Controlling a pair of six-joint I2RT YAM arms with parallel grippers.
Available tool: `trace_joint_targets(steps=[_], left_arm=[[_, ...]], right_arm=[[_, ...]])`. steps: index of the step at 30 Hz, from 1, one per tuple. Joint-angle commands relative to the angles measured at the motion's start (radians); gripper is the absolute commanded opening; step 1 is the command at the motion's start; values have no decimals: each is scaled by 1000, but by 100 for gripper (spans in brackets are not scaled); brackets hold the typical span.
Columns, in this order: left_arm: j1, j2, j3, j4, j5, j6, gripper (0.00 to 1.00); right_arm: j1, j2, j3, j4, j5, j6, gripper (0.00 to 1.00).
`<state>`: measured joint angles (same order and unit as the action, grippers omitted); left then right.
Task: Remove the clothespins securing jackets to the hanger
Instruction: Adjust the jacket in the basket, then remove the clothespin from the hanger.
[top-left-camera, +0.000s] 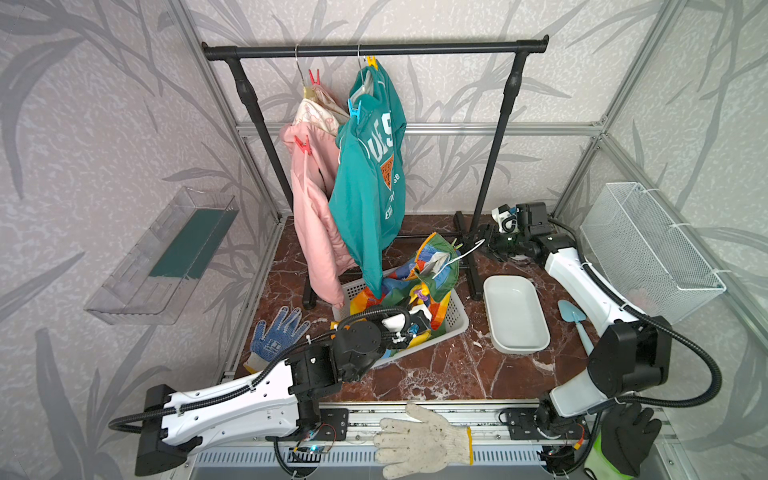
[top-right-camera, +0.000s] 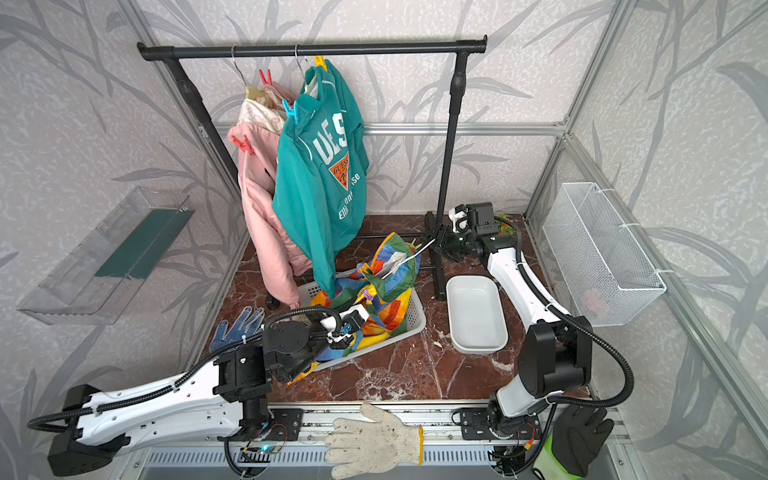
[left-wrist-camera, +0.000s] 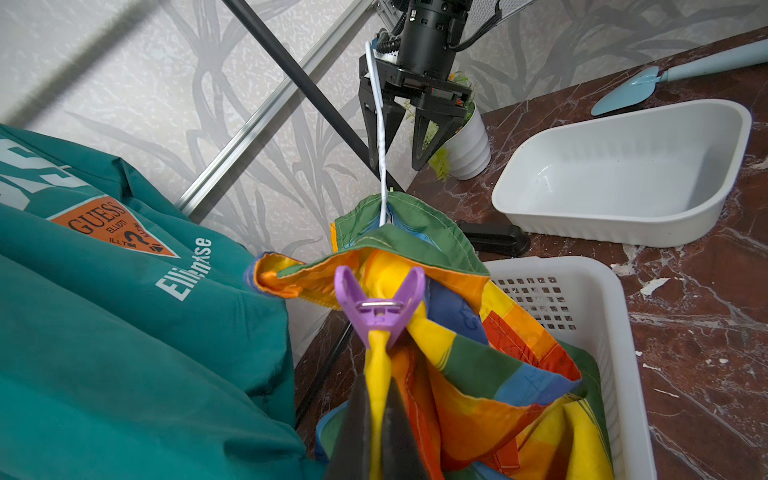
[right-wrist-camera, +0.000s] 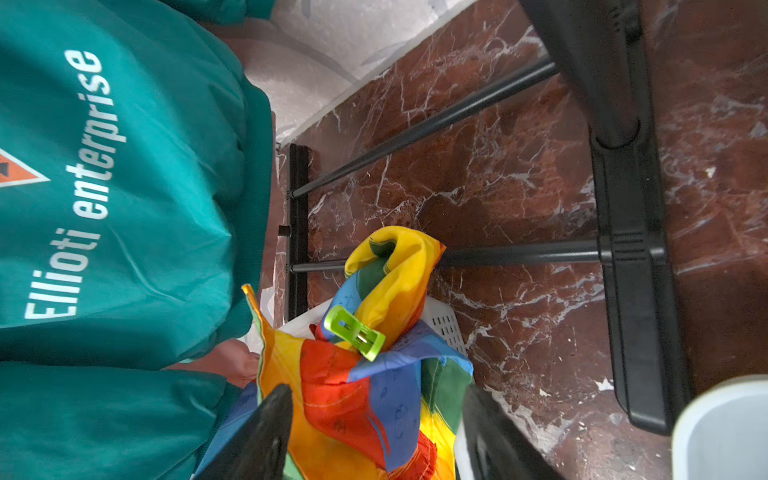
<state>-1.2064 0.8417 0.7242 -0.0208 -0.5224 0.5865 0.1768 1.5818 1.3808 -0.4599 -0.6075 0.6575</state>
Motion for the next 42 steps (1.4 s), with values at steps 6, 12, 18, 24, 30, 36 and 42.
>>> trace_joint_targets(steps=[6, 12, 18, 24, 30, 36, 42], left_arm=[[-68, 60, 10, 57, -84, 115, 0], [-81, 64, 12, 73, -91, 131, 0], [-91, 71, 12, 96, -93, 146, 0], [-99, 63, 3, 100, -97, 150, 0], [-119, 61, -6, 88, -128, 164, 0], [-128, 49, -19, 97, -141, 174, 0], [-132, 54, -22, 102, -142, 192, 0]], right_arm=[[7, 28, 24, -31, -20, -14, 65], [10, 67, 46, -50, -34, -14, 60], [11, 79, 44, -49, -44, -13, 56], [7, 82, 51, -50, -36, -44, 55], [-14, 106, 83, -52, -57, -41, 58], [-19, 115, 98, -62, -92, -32, 58], [-17, 115, 81, -86, -92, -35, 52]])
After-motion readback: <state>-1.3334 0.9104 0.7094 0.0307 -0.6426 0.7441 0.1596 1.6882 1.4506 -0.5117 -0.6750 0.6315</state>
